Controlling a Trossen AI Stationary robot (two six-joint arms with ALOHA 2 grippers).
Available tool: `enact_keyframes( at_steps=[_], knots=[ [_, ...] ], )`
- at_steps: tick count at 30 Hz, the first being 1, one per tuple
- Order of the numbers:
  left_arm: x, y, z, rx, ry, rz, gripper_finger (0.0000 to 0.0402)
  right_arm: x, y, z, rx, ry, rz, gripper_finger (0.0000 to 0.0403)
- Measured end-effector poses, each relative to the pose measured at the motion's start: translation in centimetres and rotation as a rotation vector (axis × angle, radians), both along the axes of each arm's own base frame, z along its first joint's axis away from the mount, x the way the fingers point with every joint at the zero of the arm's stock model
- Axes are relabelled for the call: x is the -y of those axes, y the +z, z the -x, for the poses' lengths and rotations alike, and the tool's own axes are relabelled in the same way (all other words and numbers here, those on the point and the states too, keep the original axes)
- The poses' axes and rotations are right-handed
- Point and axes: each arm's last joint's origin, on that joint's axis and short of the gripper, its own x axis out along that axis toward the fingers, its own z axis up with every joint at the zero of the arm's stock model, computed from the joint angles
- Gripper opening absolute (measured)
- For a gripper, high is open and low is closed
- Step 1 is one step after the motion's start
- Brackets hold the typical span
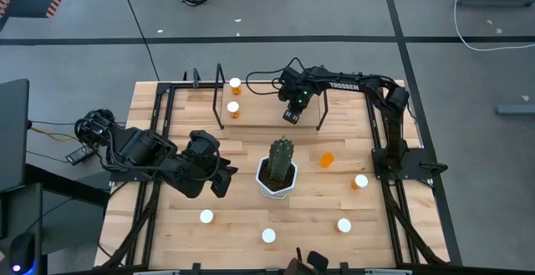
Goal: Pick and place medicine bottles onto shelf by color
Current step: Put the orange medicine bottle on the shelf
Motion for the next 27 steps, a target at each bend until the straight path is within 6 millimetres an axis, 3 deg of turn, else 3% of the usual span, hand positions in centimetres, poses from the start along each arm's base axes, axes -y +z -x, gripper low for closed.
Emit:
enact_keyframes(
  at_steps=[7,12,19,27],
  knots=[
    [0.0,0.0,0.0,-0.002,-0.005,-0.006,0.0172,0.6,3.0,-0.8,0.084,-0.014,-0.038,0.0003],
    [0.0,0.0,0.0,-0.009,-0.026,-0.030,0.0172,1.2,6.9,-1.3,0.158,-0.010,-0.033,0.0002],
    [-0.6,0.0,-0.2,-0.029,-0.063,-0.118,0.0172,1.1,15.2,-1.6,0.403,-0.010,-0.101,0.0002],
    [-2.5,0.4,-0.8,-0.038,0.032,-0.477,0.0172,-0.9,25.3,0.2,0.771,0.078,-0.234,0.0002]
  ],
)
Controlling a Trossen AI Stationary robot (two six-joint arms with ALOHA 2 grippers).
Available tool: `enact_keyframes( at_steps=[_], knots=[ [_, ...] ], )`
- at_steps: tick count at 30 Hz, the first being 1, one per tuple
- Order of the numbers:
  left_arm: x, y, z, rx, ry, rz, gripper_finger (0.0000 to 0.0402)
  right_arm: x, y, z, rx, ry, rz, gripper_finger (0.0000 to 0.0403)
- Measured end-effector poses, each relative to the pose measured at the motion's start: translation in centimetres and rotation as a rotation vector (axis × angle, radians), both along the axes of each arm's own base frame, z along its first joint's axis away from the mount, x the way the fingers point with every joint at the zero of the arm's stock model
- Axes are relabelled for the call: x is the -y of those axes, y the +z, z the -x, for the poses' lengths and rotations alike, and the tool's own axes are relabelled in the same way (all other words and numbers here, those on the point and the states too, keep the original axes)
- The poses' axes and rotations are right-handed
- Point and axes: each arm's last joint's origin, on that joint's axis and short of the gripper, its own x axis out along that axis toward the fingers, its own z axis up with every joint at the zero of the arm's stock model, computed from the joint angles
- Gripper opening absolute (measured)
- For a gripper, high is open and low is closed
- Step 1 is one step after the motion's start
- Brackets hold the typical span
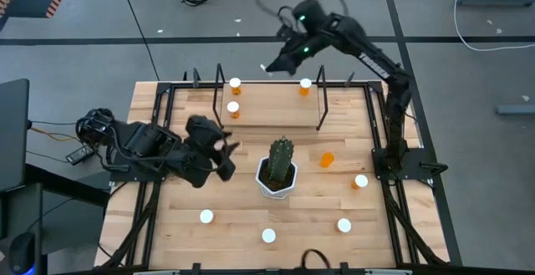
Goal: Pick and place medicine bottles onto shelf by color
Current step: Put the orange medicine bottle on the shelf
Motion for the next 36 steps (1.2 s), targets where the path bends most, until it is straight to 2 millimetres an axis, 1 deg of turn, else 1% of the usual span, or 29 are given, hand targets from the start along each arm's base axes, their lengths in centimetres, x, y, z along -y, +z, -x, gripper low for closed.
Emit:
enact_keyframes(
  at_steps=[2,6,9,13,15,17,20,23,25,27,29,31,36],
  knots=[
    [-0.6,0.3,-0.2,0.010,0.053,-0.111,0.0172,-0.7,1.5,1.3,0.076,0.017,-0.057,0.0002],
    [-2.0,1.3,-1.1,0.033,0.148,-0.314,0.0173,-2.7,4.8,4.0,0.176,0.038,-0.045,0.0002],
    [-3.3,2.3,-2.7,-0.005,0.141,-0.444,0.0187,-3.8,6.5,5.7,0.227,0.035,-0.039,0.0002],
    [-5.3,3.6,-5.4,-0.029,0.098,-0.594,0.0224,-5.2,8.3,7.7,0.280,0.034,-0.024,0.0002],
    [-6.3,4.2,-6.6,-0.013,0.073,-0.660,0.0246,-5.7,8.8,8.5,0.297,0.036,-0.014,0.0002],
    [-7.2,4.6,-7.6,0.007,0.087,-0.714,0.0269,-6.1,9.3,9.1,0.311,0.034,-0.011,0.0002],
    [-8.3,4.7,-9.0,0.028,0.096,-0.767,0.0301,-6.8,10.1,10.1,0.346,0.044,-0.010,0.0002],
    [-9.4,4.2,-10.4,0.042,0.017,-0.816,0.0329,-7.3,10.8,10.8,0.377,0.059,-0.020,0.0002],
    [-10.0,3.7,-11.3,0.038,-0.030,-0.845,0.0345,-7.5,11.1,10.9,0.392,0.076,-0.038,0.0002],
    [-10.4,3.2,-12.3,0.048,-0.024,-0.862,0.0358,-7.7,11.2,10.9,0.394,0.091,-0.052,0.0002],
    [-10.6,3.2,-12.8,0.065,-0.007,-0.886,0.0368,-7.8,11.2,10.9,0.391,0.099,-0.063,0.0002],
    [-10.7,3.6,-13.1,0.099,0.020,-0.923,0.0374,-7.8,11.1,10.9,0.388,0.104,-0.074,0.0002],
    [-11.0,4.5,-12.8,0.099,0.057,-1.021,0.0375,-7.7,11.1,10.9,0.384,0.083,-0.082,0.0002]
  ],
)
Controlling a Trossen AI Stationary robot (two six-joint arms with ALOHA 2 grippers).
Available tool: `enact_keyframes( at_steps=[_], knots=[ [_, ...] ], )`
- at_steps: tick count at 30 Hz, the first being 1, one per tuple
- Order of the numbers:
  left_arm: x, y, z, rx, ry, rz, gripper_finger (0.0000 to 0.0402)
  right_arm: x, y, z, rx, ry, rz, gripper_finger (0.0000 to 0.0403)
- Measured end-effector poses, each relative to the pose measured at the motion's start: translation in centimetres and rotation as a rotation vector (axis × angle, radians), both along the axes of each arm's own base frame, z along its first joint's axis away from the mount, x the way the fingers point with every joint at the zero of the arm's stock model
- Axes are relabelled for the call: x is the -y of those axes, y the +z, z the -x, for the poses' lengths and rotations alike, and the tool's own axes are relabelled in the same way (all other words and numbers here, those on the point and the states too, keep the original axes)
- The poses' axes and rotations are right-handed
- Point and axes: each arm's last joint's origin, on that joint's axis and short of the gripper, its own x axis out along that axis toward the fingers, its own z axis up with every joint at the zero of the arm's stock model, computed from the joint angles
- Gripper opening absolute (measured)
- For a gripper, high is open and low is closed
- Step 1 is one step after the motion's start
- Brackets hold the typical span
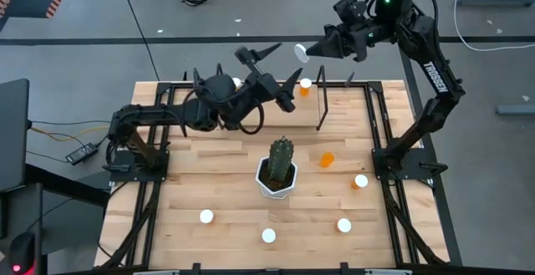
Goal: Pick and place medicine bottles onto shelf by color
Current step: Put the orange medicine bottle on the shelf
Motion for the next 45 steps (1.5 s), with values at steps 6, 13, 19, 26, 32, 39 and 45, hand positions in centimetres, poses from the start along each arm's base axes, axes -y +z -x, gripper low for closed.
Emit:
enact_keyframes(
  at_steps=[6,13,19,26,32,39,45],
  knots=[
    [-0.3,1.3,0.5,0.077,-0.077,-0.083,0.0376,0.0,0.0,-0.1,-0.005,-0.022,-0.007,0.0002],
    [-0.8,0.7,0.0,0.041,-0.129,-0.086,0.0376,-0.2,0.0,-0.2,-0.006,-0.026,-0.009,0.0002],
    [-1.6,0.7,0.0,0.048,-0.161,-0.091,0.0373,-0.6,0.0,-0.4,-0.007,-0.010,-0.009,0.0002],
    [-2.5,-0.4,-1.1,0.027,-0.204,-0.089,0.0362,-1.0,0.0,-0.7,-0.010,-0.012,-0.009,0.0002],
    [-2.0,-0.5,-1.3,0.026,-0.218,-0.090,0.0345,-1.0,0.0,-0.6,-0.011,-0.014,-0.009,0.0002],
    [-1.6,-0.5,-1.3,0.023,-0.222,-0.092,0.0309,-0.9,-0.3,-0.6,-0.030,-0.027,-0.010,0.0002],
    [-1.7,-0.5,-1.3,0.024,-0.220,-0.094,0.0273,-0.9,-0.3,-0.6,-0.033,-0.026,-0.013,0.0002]
  ],
)
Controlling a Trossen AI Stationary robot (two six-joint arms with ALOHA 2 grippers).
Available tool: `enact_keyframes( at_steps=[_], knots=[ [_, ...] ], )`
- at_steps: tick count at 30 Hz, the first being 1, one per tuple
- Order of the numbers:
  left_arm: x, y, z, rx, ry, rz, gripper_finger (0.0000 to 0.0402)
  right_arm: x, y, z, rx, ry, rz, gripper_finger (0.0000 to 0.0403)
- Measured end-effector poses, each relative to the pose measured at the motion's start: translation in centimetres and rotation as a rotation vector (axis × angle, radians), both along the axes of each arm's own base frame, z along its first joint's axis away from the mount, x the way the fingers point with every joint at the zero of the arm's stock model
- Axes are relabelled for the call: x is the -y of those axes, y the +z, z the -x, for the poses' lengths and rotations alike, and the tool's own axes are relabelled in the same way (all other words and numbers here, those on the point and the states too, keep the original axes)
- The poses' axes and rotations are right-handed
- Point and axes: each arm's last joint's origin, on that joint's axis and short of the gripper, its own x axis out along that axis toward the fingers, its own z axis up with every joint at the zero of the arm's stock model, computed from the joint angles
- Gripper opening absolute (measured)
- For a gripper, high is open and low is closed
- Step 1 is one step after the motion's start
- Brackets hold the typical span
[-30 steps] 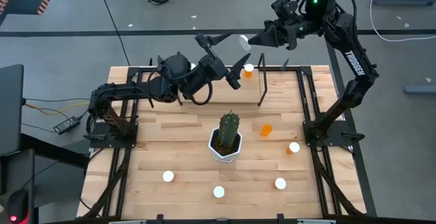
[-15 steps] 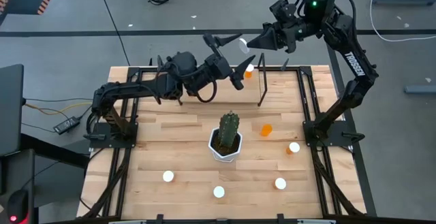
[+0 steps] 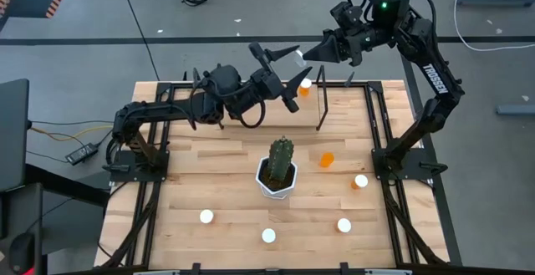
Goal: Pick and place medicine bottles onto shelf by color
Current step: Put the orange medicine bottle on the shelf
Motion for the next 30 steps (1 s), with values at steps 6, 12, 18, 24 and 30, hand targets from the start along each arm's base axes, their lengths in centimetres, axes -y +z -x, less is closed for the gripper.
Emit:
enact_keyframes(
  at_steps=[6,12,18,24,30],
  knots=[
    [-0.10,0.02,0.03,-0.006,0.011,-0.011,0.0240,0.00,0.00,0.00,-0.001,0.000,-0.002,0.0002],
    [-0.10,0.03,0.05,-0.010,0.015,-0.017,0.0223,0.00,0.00,0.00,-0.002,-0.001,-0.005,0.0002],
    [-0.10,0.00,0.04,-0.015,0.022,-0.017,0.0231,0.00,0.00,0.00,-0.002,-0.001,-0.005,0.0002],
    [-0.12,-0.02,0.05,-0.017,0.031,-0.013,0.0223,0.07,-0.01,0.01,-0.002,-0.004,-0.004,0.0016],
    [-0.16,-0.15,0.05,-0.030,0.058,-0.002,0.0227,0.35,0.05,0.10,0.001,-0.031,-0.010,0.0042]
  ],
)
